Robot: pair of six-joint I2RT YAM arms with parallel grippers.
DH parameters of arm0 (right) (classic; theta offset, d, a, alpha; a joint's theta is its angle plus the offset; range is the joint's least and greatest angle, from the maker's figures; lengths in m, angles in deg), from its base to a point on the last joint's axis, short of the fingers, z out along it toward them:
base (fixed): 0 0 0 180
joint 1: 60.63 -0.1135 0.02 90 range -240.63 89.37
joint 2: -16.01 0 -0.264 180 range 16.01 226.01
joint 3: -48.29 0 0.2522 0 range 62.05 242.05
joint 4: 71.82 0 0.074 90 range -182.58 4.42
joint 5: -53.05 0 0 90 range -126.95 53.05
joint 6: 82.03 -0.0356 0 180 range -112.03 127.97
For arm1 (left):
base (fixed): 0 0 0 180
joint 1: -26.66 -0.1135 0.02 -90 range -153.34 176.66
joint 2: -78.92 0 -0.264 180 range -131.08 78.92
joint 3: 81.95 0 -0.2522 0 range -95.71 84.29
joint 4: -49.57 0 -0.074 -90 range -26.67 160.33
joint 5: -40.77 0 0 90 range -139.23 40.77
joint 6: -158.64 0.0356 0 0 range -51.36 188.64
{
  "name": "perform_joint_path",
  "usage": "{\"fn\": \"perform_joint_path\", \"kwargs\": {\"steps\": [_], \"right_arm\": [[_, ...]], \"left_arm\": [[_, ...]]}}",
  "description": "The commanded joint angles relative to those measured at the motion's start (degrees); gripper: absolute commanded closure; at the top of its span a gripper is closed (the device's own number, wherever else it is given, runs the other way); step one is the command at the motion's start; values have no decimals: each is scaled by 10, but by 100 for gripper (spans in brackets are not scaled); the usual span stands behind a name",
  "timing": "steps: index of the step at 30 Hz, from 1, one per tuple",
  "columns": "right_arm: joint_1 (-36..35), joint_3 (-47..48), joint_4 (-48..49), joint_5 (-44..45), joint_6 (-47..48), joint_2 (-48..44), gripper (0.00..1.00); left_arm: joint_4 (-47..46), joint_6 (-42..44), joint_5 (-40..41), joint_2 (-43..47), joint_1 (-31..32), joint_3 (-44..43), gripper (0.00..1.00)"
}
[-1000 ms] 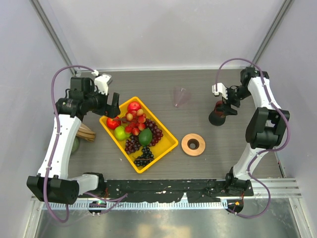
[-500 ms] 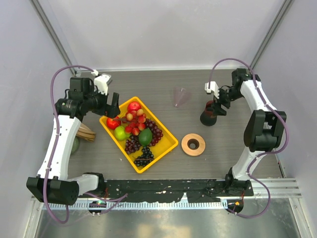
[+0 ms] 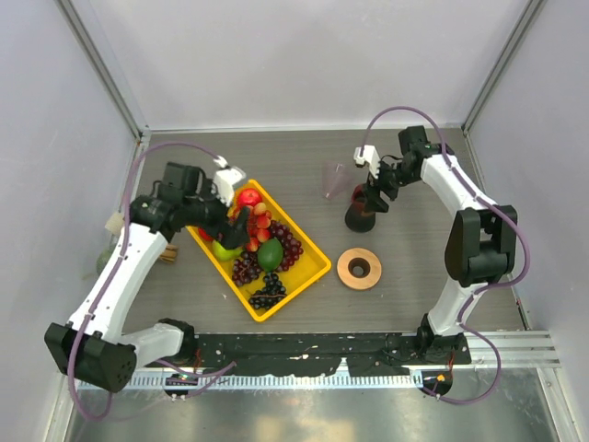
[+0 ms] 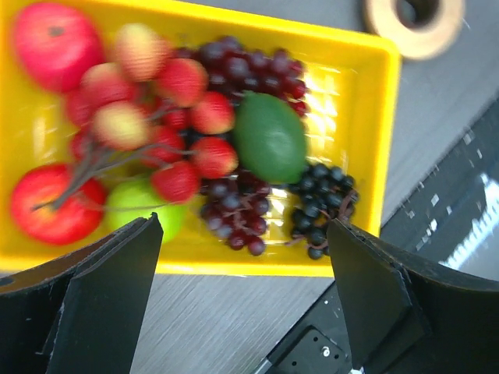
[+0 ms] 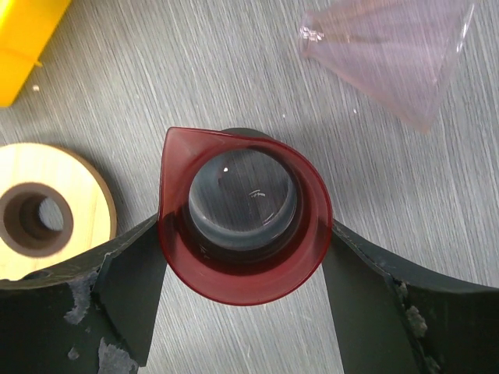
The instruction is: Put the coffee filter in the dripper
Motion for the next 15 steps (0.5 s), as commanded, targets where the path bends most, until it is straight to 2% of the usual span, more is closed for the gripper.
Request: {"fn": "perform_joint_path", "kwargs": {"steps": [1,7,10,15], "right_arm": [[-25,-20,39,-4,-84,-18,23],[-42,-36,79,14,-129,-18,23],[-54,-49,121,26,-165,-22,23],[-61,-66,144,30,-195,-31,22]], "left_arm": [[-41,38,-65,26,106,47,1],[-123,1,-69,-30,282,65,1],[-168,-38,-77,-80,336,68,6],[-247,-81,-48,-108,397,110,7]]}}
